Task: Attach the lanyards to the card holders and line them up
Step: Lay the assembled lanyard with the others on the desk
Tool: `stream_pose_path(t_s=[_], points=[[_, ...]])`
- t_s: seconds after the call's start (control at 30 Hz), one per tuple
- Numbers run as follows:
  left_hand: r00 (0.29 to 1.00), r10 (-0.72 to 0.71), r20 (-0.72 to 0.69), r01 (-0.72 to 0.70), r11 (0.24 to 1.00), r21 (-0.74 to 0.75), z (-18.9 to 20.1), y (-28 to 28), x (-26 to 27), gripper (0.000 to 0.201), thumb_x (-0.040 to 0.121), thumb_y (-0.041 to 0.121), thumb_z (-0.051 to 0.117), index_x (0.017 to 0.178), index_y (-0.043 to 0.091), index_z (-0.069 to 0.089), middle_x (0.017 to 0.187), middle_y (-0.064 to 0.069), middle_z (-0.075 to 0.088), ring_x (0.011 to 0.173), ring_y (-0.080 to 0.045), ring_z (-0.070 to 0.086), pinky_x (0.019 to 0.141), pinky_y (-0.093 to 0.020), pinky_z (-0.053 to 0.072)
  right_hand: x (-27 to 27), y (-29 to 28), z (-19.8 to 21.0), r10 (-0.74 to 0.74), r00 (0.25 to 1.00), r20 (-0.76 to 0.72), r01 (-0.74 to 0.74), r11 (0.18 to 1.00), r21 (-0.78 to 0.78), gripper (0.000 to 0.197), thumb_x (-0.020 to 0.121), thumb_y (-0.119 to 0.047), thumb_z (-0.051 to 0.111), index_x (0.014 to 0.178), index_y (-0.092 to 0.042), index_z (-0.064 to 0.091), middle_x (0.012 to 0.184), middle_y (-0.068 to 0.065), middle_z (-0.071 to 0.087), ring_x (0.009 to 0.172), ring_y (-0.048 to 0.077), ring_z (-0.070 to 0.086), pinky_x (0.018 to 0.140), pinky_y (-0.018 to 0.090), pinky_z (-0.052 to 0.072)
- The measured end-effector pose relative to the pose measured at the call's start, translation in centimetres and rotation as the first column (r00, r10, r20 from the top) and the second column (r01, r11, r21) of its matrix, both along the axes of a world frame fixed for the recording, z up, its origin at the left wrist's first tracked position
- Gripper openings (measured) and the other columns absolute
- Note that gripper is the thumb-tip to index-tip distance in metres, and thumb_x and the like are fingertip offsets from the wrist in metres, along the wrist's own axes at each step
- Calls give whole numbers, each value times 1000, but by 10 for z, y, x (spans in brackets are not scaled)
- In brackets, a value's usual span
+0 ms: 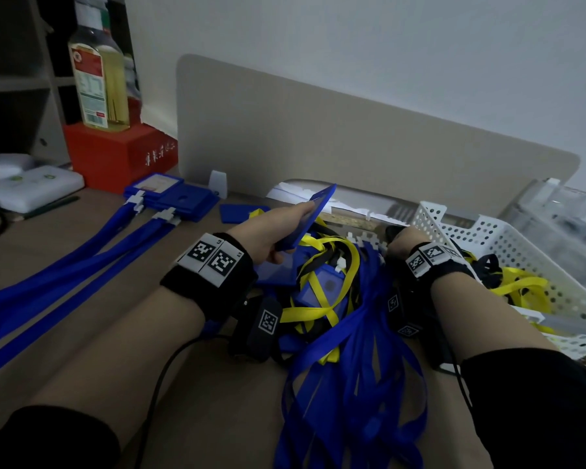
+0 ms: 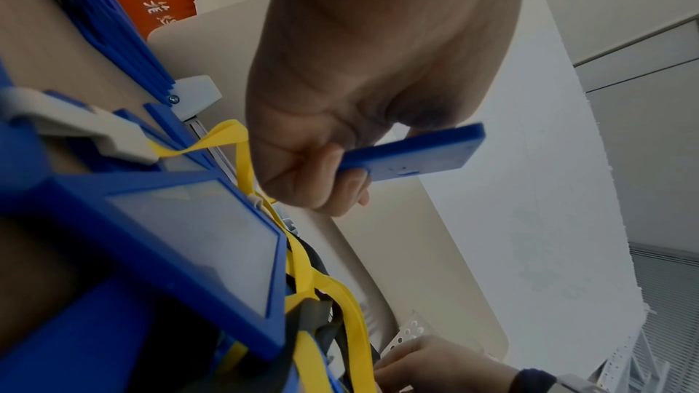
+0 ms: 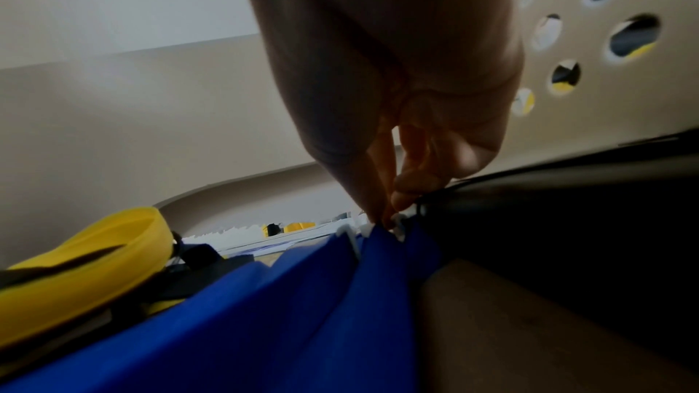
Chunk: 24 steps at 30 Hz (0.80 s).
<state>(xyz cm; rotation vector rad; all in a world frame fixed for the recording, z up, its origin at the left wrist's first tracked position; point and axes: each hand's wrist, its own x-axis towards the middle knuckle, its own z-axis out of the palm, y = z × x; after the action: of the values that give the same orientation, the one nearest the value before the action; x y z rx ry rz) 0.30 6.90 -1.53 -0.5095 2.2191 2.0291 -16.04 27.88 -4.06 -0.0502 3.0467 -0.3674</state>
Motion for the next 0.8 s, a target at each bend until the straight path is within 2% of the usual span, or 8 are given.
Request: stream_pose_path(t_s=[0.1, 0.27, 0.37, 0.5, 0.6, 0.67, 0.73, 0.8], points=[[1000, -6, -5, 6, 1000, -4, -1, 1, -1, 45, 93, 58, 45, 113, 18, 55, 73, 0, 43, 56, -13, 42, 43, -21, 25, -1, 1, 0, -12, 1000, 3, 12, 1000, -20, 6, 83, -7, 63, 85, -2, 60, 91, 15, 60, 88, 30, 61, 68, 29, 46], [999, -33, 0, 32, 999, -16, -4, 2, -4, 42, 93, 57, 45, 109, 20, 55, 71, 0, 45, 55, -13, 42, 43, -21, 26, -4, -3, -4, 57, 998, 6, -57, 998, 25, 18, 82, -22, 65, 89, -8, 56, 93, 13, 62, 81, 27, 57, 64, 29, 43], [999, -41, -11, 41, 999, -22, -5, 3, -4, 31, 95, 53, 44, 93, 23, 50, 62, 2, 48, 52, -13, 43, 43, -19, 25, -5, -4, -5, 39, 999, -24, -38, 999, 17, 17, 84, -19, 62, 76, -8, 53, 80, 12, 59, 74, 26, 56, 62, 28, 42], [998, -33, -62, 30, 999, -44, -5, 0, -3, 34, 97, 44, 42, 75, 20, 54, 60, 2, 45, 51, -12, 40, 48, -23, 27, 2, -2, 4, -63, 976, -210, 30, 987, -156, 37, 93, -36, 54, 71, -6, 55, 67, 9, 55, 66, 26, 59, 55, 25, 39], [994, -41, -106, 33, 996, -80, -3, 4, 0, 42, 96, 41, 43, 63, 18, 57, 60, 3, 44, 50, -11, 37, 48, -25, 28, 18, -3, 15, -101, 945, -312, -18, 933, -358, 24, 92, -38, 52, 82, -18, 61, 72, 5, 60, 66, 21, 55, 60, 25, 38], [994, -28, -110, 15, 993, -114, -1, 10, 4, 43, 93, 36, 45, 57, 17, 57, 59, 1, 48, 50, -12, 41, 48, -25, 31, 25, -8, 17, -159, 948, -277, -27, 825, -565, 16, 87, -32, 53, 82, -19, 60, 70, 3, 62, 67, 23, 56, 66, 29, 44], [993, -28, -114, 13, 991, -130, 3, 17, 8, 43, 92, 32, 45, 55, 15, 57, 55, 0, 47, 49, -14, 41, 48, -24, 31, 31, -11, 19, -159, 974, -163, -43, 573, -819, 14, 83, -23, 53, 85, -12, 61, 70, 7, 65, 65, 27, 61, 65, 37, 50], [991, -34, -127, 19, 992, -123, 6, 23, 13, 43, 93, 31, 42, 57, 14, 57, 46, 3, 43, 42, -12, 39, 44, -21, 31, 42, -14, 22, -85, 992, -89, -57, 323, -945, 9, 90, -12, 51, 90, -5, 56, 79, 15, 66, 65, 27, 64, 61, 35, 53]])
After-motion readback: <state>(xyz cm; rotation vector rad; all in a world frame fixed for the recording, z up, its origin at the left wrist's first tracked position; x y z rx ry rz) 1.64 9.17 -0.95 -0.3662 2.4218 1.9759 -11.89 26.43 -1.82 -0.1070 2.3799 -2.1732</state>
